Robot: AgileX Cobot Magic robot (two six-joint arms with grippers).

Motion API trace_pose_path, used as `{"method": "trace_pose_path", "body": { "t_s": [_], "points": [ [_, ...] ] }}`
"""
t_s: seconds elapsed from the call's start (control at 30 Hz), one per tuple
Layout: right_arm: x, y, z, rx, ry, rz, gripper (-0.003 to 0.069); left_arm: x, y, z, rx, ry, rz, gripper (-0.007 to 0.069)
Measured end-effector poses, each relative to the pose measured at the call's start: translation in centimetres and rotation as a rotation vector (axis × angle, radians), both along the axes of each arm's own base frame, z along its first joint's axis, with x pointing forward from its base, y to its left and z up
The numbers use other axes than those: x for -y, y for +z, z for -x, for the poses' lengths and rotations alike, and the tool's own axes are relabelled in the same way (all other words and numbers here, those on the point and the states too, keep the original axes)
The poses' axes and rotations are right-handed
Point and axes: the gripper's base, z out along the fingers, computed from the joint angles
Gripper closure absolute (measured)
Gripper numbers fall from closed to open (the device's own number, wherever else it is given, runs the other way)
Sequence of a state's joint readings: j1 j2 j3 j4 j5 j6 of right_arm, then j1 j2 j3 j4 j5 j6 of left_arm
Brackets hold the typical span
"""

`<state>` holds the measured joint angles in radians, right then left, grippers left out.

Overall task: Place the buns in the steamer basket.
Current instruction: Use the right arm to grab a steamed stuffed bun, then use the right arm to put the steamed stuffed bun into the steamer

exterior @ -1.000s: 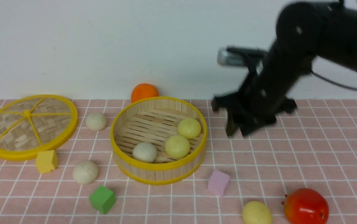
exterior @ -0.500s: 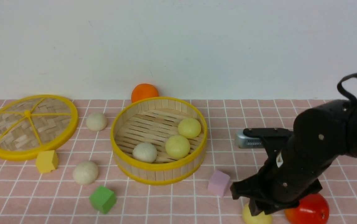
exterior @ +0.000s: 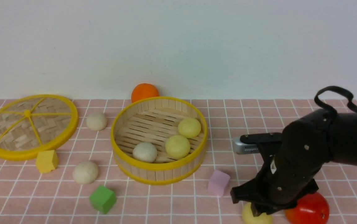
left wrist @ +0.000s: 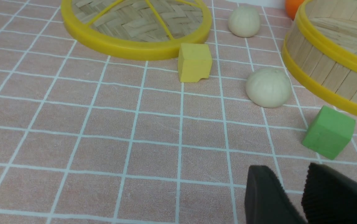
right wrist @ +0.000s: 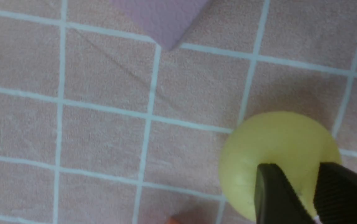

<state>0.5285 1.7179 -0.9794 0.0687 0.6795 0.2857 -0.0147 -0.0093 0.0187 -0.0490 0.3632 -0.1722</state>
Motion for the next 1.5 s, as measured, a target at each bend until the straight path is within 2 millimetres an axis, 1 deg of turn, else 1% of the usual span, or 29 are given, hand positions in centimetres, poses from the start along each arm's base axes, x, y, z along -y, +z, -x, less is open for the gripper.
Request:
{"method": "trace_pose_path", "body": {
  "t_s": [0.1,0.13,0.17,0.23,0.27,0.3,0.33,0.43,0.53,0.6,0.63,0.67,0.7,0.8,0.83,0.87,0.93,1.0,1.03,1.07,1.1,1.17,1.33,1.37,1.5],
  "points": [
    [0.0,-0.2,-0.1,0.0,0.0,0.0,0.0426,0.0,0.0,0.0,0.0,0.0,0.0,0.0384],
    [-0.1,-0.2,-0.1,0.002,-0.001,-0.001,0.0453,0.0,0.0,0.0,0.0,0.0,0.0,0.0384],
    [-0.1,-0.2,-0.1,0.002,-0.001,-0.001,0.0457,0.0,0.0,0.0,0.0,0.0,0.0,0.0384],
    [-0.1,-0.2,-0.1,0.003,0.0,0.0,0.055,0.0,0.0,0.0,0.0,0.0,0.0,0.0384],
    [-0.1,-0.2,-0.1,0.003,0.0,0.0,0.0585,0.0,0.0,0.0,0.0,0.0,0.0,0.0384],
    [-0.1,-0.2,-0.1,0.003,0.0,0.0,0.0594,0.0,0.0,0.0,0.0,0.0,0.0,0.0384],
    [-0.1,-0.3,-0.1,0.001,0.0,0.001,0.0643,0.0,0.0,0.0,0.0,0.0,0.0,0.0384],
    [0.0,-0.2,-0.1,-0.007,0.002,0.006,0.0648,0.0,0.0,0.0,0.0,0.0,0.0,0.0384],
    [-0.2,0.5,-0.5,-0.005,0.012,0.008,0.0648,0.0,0.0,0.0,0.0,0.0,0.0,0.0384],
    [-0.8,2.0,-1.3,0.02,0.039,0.0,0.0648,0.0,0.0,0.0,0.0,0.0,0.0,0.0384],
    [-0.8,2.2,-1.4,0.025,0.041,-0.002,0.0648,0.0,0.0,0.0,0.0,0.0,0.0,0.0384],
    [-1.5,4.2,-2.7,0.083,0.066,-0.026,0.0648,0.0,0.0,0.0,0.0,0.0,0.0,0.0384],
    [-2.0,5.5,-3.4,0.123,0.076,-0.044,0.0648,0.0,0.0,0.0,0.0,0.0,0.0,0.0384],
    [-3.8,10.3,-6.4,0.289,0.126,-0.108,0.0648,0.0,0.0,0.0,0.0,0.0,0.0,0.0384],
    [-4.0,11.0,-6.8,0.313,0.129,-0.12,0.0648,0.0,0.0,0.0,0.0,0.0,0.0,0.0384],
    [-5.0,12.3,-8.4,0.369,0.147,-0.143,0.0648,0.0,0.0,0.0,0.0,0.0,0.0,0.0384],
    [-6.5,13.7,-10.7,0.437,0.163,-0.182,0.0648,0.0,0.0,0.0,0.0,0.0,0.0,0.0384],
    [-8.0,12.7,-13.0,0.448,0.173,-0.201,0.0648,0.0,0.0,0.0,0.0,0.0,0.0,0.0384],
    [-8.5,12.1,-13.9,0.451,0.174,-0.207,0.0648,0.0,0.0,0.0,0.0,0.0,0.0,0.0384],
    [-8.5,12.4,-13.9,0.46,0.174,-0.212,0.0648,0.0,0.0,0.0,0.0,0.0,0.0,0.0384],
    [-9.4,10.6,-15.4,0.445,0.176,-0.211,0.0648,0.0,0.0,0.0,0.0,0.0,0.0,0.0384],
    [-10.4,8.1,-17.0,0.427,0.177,-0.204,0.0648,0.0,0.0,0.0,0.0,0.0,0.0,0.0384],
    [-11.4,3.9,-18.9,0.422,0.17,-0.2,0.0648,0.0,0.0,0.0,0.0,0.0,0.0,0.0384],
    [-11.5,3.6,-19.2,0.436,0.167,-0.201,0.0648,0.0,0.0,0.0,0.0,0.0,0.0,0.0384],
    [-11.5,3.5,-19.6,0.478,0.164,-0.199,0.0638,0.0,0.0,0.0,0.0,0.0,0.0,0.0384]
  ]
}}
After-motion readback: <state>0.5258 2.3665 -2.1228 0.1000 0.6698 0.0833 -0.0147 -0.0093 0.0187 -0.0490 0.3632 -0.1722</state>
